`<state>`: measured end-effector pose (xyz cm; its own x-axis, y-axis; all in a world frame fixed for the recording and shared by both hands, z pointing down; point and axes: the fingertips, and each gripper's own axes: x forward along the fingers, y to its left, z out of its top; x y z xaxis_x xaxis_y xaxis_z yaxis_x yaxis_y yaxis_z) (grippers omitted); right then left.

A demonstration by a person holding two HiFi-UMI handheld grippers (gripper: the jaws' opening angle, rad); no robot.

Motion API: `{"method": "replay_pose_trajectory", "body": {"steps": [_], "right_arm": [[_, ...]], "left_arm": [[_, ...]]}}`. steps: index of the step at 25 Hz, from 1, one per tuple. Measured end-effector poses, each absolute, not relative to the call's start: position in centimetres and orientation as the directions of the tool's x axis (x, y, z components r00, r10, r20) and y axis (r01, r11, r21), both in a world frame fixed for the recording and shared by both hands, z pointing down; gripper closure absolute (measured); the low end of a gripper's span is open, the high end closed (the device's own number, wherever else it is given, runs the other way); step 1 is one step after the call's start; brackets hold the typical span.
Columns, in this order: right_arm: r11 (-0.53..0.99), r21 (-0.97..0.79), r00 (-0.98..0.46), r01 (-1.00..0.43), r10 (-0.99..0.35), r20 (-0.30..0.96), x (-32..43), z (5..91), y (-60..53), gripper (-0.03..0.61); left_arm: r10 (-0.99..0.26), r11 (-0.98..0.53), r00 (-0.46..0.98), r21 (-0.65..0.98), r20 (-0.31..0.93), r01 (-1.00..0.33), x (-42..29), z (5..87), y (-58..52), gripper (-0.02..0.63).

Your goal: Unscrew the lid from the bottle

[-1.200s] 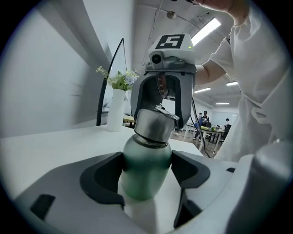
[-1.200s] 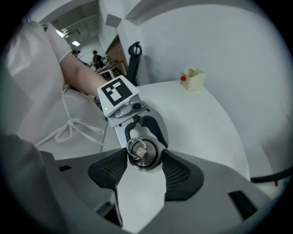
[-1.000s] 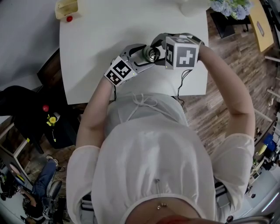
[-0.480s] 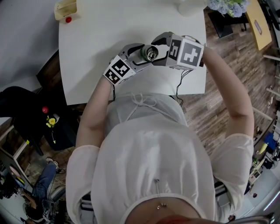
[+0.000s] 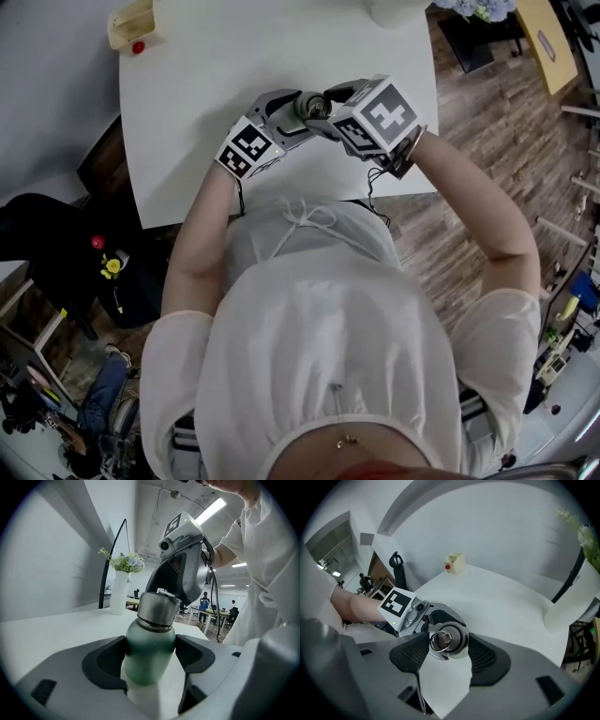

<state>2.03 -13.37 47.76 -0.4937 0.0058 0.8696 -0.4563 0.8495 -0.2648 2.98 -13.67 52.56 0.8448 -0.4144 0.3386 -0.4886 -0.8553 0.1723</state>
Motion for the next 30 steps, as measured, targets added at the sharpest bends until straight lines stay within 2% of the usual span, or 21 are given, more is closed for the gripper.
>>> {"method": "replay_pose_trajectory", "body": {"steps": [6,13,21,27,30], "right_arm": [[0.849,-0.228,-0.472,-0.477,-0.028,0.881,1.9,48.0,-13.5,0.321],[0.919,-0.219,-0.444,-0.327,0.056,0.894,1.9,48.5,-13.1,0.321],[0.983,-0.173,-0.33,0.058,0.182,0.926,1.8,48.1,-12.2,0.322],[0.924,-0.125,-0.184,0.362,0.202,0.962,1.7,48.4,-12.2,0.322],[0.874,-0.126,-0.113,0.47,0.202,0.973,1.9,48.4,-12.0,0.322]], "left_arm": [[-0.415,-0.856,0.847,0.174,0.333,-0.487,3.1,52.6,-13.7,0.265],[-0.413,-0.856,0.847,0.174,0.334,-0.486,2.9,52.6,-13.7,0.265],[-0.409,-0.859,0.85,0.176,0.331,-0.482,3.0,52.7,-13.6,0.265],[-0.414,-0.857,0.85,0.176,0.326,-0.485,2.8,52.9,-13.8,0.265],[-0.414,-0.857,0.851,0.177,0.323,-0.484,2.9,52.9,-13.8,0.265]]}}
